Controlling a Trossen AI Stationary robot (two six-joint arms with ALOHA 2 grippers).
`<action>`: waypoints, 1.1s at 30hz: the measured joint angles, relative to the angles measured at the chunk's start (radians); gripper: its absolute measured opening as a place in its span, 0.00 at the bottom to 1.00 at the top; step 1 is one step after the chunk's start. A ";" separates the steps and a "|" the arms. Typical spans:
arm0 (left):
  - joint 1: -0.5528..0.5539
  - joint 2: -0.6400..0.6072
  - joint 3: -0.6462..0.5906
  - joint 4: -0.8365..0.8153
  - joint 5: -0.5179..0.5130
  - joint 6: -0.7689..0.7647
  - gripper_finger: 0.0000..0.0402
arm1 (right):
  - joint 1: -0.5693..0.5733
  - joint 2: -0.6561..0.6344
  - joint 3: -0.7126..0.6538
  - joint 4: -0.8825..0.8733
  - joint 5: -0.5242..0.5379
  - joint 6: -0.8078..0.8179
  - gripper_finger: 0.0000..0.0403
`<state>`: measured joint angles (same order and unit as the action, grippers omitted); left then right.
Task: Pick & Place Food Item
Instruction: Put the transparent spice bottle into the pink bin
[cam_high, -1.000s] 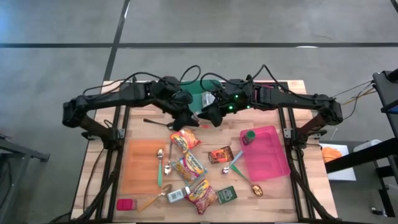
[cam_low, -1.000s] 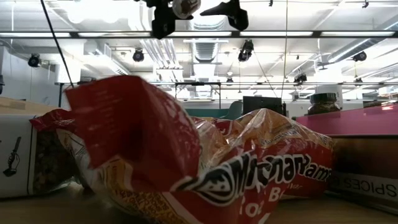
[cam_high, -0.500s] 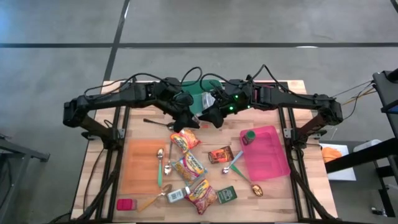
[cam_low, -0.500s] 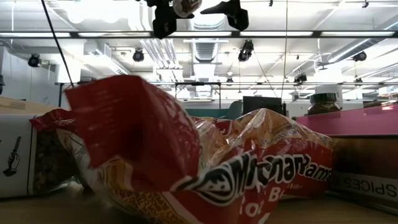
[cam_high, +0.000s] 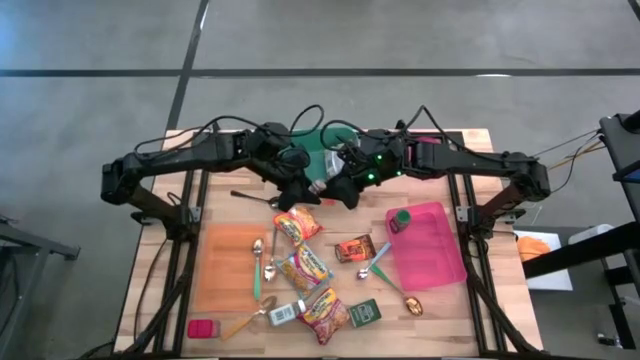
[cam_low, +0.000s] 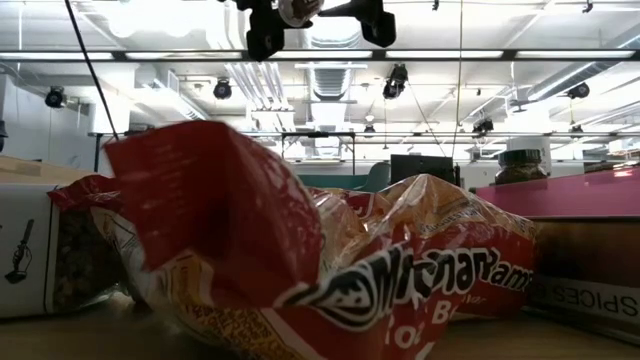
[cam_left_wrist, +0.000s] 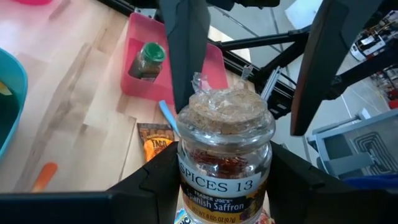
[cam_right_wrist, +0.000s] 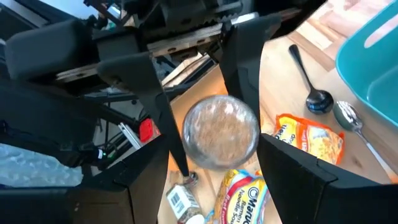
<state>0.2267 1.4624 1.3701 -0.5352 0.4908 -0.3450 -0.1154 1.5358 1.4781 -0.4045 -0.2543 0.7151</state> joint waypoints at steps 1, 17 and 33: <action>-0.003 0.000 0.000 0.003 0.000 0.000 0.44 | 0.000 0.001 0.001 0.000 0.000 0.000 0.59; -0.023 0.001 -0.001 0.008 0.003 0.005 0.44 | 0.000 0.030 0.003 0.026 -0.009 -0.005 0.53; -0.025 0.001 -0.002 0.012 0.003 -0.008 0.44 | 0.000 0.030 0.003 0.026 -0.009 -0.034 0.42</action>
<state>0.2016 1.4631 1.3685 -0.5236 0.4942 -0.3530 -0.1158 1.5653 1.4811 -0.3786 -0.2630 0.6811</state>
